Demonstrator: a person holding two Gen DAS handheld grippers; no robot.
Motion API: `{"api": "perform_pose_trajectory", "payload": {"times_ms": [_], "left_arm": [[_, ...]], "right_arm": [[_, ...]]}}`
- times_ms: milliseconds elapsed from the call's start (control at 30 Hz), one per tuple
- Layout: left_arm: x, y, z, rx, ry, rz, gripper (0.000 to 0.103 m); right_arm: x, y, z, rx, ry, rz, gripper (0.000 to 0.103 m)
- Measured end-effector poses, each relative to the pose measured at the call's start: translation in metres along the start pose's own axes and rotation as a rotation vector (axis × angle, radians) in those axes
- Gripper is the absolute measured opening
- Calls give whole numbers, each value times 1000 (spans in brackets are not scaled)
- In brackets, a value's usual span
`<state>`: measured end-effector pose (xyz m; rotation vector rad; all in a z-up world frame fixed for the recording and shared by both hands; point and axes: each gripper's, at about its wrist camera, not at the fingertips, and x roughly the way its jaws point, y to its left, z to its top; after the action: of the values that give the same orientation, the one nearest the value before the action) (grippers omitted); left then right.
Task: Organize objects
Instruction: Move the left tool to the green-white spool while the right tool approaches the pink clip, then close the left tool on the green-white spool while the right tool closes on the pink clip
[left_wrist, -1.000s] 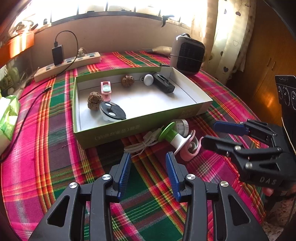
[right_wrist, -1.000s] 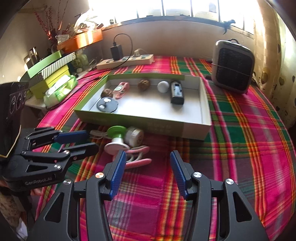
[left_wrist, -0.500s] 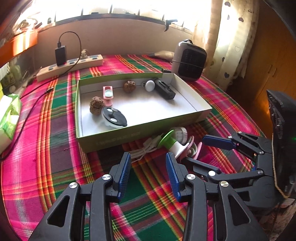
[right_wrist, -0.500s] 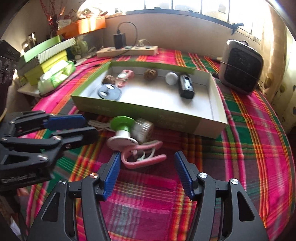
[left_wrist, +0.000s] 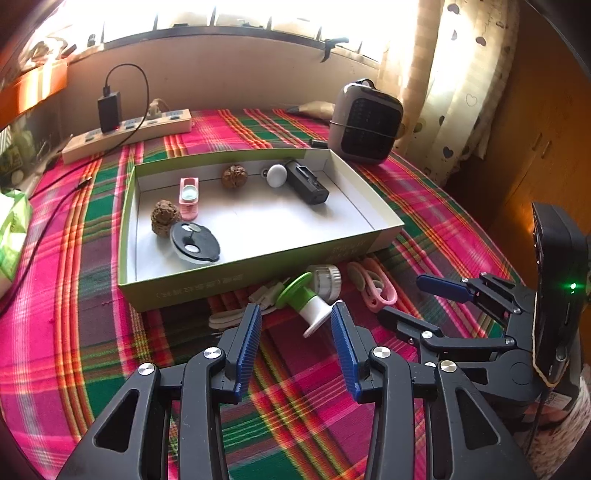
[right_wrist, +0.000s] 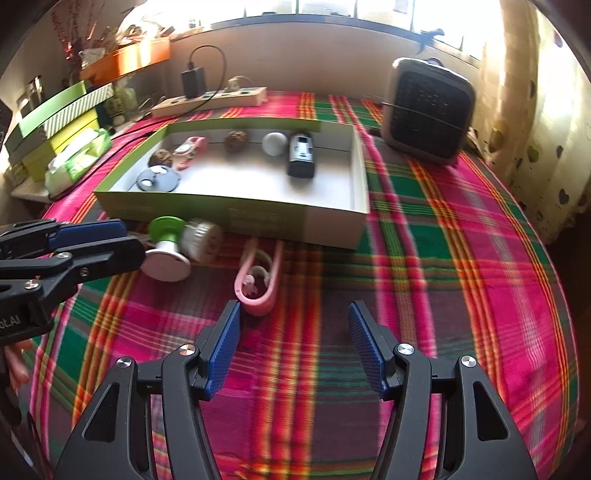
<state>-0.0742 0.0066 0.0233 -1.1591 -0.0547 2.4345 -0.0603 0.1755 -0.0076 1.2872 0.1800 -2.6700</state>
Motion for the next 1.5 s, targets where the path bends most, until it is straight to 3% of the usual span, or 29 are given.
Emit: {"api": "perform_pose_trajectory", "payload": {"times_ms": [433,767,1500], "left_arm": [[12,-18,3,-48,16,77,38],[20,-18,4,-74,38,129,39],[15,-10,-1,-114,39,142,39]], "right_arm": [[2,5,-1,-36,0,90,60],[11,1,9,-55,3,72,60],[13,-1,15,-31,7,49,60]]}}
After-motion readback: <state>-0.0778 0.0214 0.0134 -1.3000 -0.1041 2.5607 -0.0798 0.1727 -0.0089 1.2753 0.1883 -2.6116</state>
